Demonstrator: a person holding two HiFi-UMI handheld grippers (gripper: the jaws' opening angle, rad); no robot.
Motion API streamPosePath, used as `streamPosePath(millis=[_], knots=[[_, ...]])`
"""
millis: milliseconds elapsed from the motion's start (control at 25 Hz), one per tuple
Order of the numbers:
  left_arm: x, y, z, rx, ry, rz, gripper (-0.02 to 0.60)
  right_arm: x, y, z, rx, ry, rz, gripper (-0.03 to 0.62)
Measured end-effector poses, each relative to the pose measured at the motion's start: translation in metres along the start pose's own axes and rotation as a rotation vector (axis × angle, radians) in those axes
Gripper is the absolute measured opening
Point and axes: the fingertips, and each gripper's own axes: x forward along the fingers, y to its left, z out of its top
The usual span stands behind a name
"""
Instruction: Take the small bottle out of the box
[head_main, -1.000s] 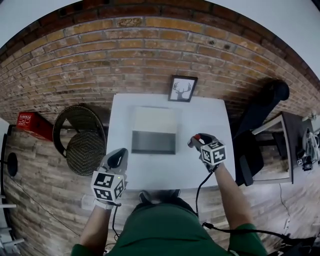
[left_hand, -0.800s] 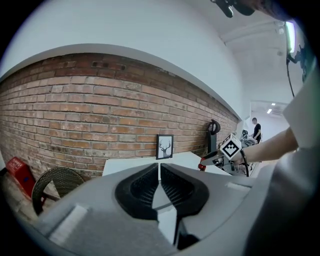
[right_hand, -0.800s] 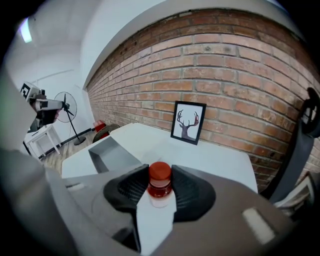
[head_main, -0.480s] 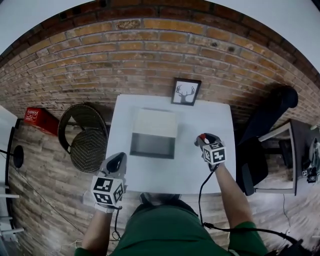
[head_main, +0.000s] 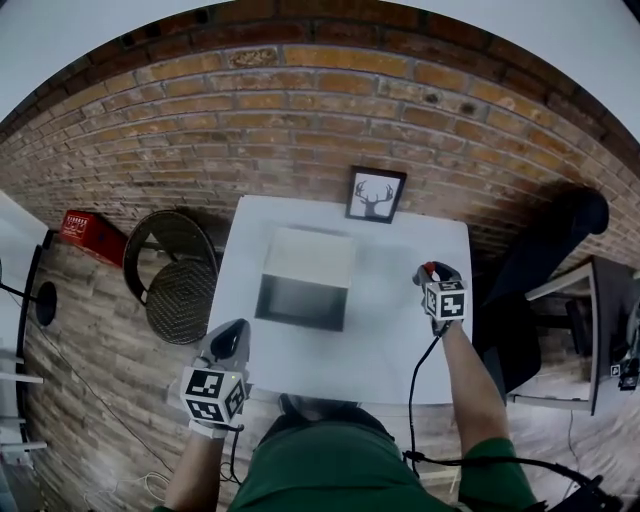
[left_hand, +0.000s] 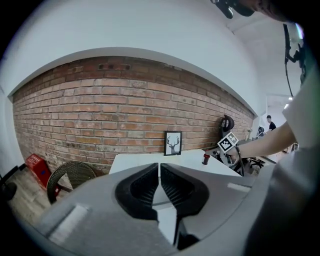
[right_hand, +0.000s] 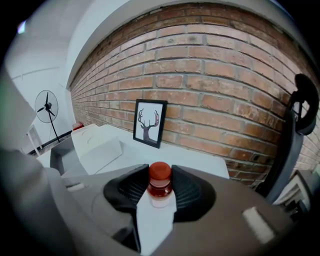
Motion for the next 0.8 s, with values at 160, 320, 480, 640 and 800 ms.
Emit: streamPosePath(millis=[160, 320, 480, 640, 800], knots=[[-0.002, -0.002, 0.0, -0.01, 0.005, 0.044, 0.015, 0.016, -0.023, -0.009, 0.019, 0.009, -0.01, 0.144], [-0.003, -0.007, -0.003, -0.019, 0.011, 0.07, 0.015, 0.02, -0.027, -0.022, 0.074, -0.004, -0.014, 0.146], [0.004, -0.013, -0.002, -0.02, 0.011, 0.071, 0.015, 0.019, -0.021, -0.024, 0.036, -0.019, -0.017, 0.16], [0.015, -0.025, 0.003, -0.01, -0.001, 0.043, 0.015, 0.014, -0.017, -0.023, 0.03, -0.042, 0.01, 0.218], [0.023, -0.031, 0.012, 0.006, -0.01, 0.011, 0.015, -0.004, -0.025, -0.01, 0.04, -0.089, -0.008, 0.219]])
